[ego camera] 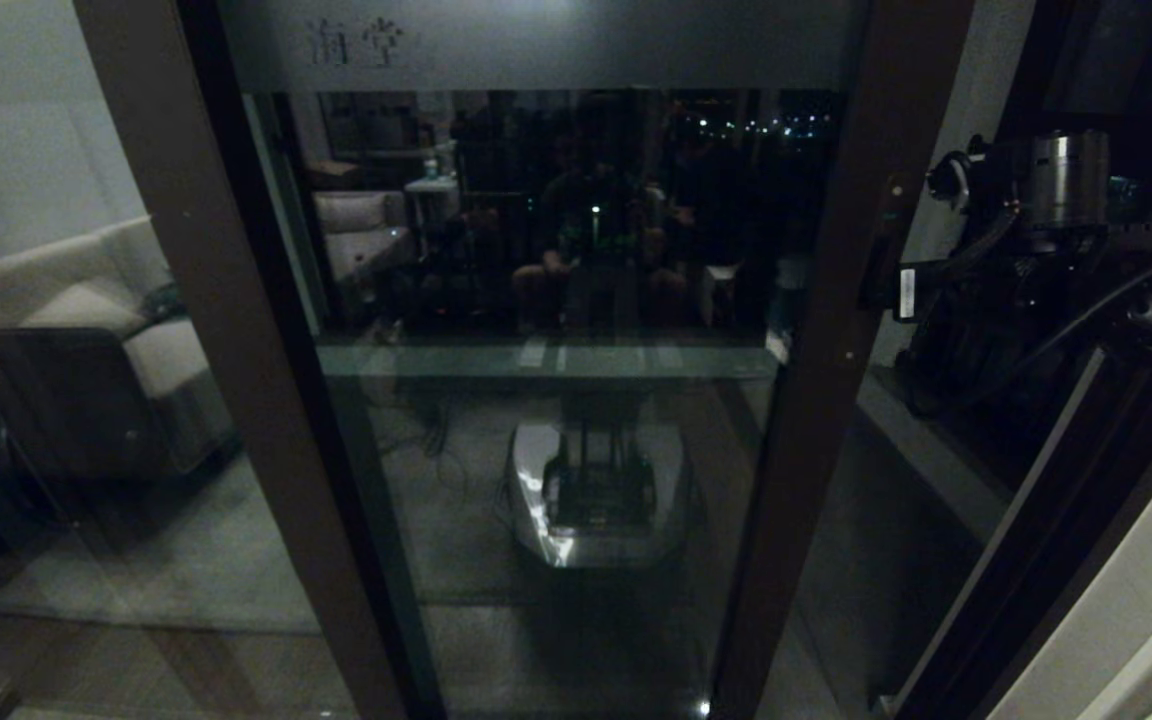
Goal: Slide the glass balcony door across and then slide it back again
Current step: Close the slid door
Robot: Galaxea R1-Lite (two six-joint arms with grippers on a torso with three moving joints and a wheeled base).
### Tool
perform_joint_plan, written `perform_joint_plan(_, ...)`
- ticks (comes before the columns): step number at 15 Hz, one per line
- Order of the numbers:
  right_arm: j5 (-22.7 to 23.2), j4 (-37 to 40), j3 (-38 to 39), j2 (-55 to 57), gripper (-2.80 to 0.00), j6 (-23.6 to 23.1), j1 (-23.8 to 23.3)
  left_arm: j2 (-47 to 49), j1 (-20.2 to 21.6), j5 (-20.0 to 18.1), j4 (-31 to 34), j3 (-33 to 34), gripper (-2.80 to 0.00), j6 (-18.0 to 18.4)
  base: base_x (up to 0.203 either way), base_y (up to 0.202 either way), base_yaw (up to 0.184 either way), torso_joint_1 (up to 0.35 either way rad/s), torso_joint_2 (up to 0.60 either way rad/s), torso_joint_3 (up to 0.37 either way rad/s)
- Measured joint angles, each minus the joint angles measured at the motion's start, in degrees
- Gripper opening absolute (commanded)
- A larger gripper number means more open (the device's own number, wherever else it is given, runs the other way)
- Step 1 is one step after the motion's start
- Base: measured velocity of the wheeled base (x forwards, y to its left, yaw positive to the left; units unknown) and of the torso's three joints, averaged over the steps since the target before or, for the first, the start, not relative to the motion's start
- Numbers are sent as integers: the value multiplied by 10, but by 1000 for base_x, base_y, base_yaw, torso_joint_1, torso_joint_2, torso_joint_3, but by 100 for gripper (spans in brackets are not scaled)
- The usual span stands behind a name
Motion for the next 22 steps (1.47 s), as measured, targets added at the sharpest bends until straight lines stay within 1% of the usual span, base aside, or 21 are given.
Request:
perform_joint_plan(5,-1,-2,12,-7,0,-4,-21,0,0,0,0,0,-280,0,0,0,0,0,0,0)
perform_joint_plan(10,2,-26,35,-13,0,-15,-48,0,0,0,0,0,-280,0,0,0,0,0,0,0)
perform_joint_plan(17,7,-26,38,-17,0,-23,-89,0,0,0,0,0,-280,0,0,0,0,0,0,0)
perform_joint_plan(22,3,-27,41,-20,0,-24,-109,0,0,0,0,0,-280,0,0,0,0,0,0,0)
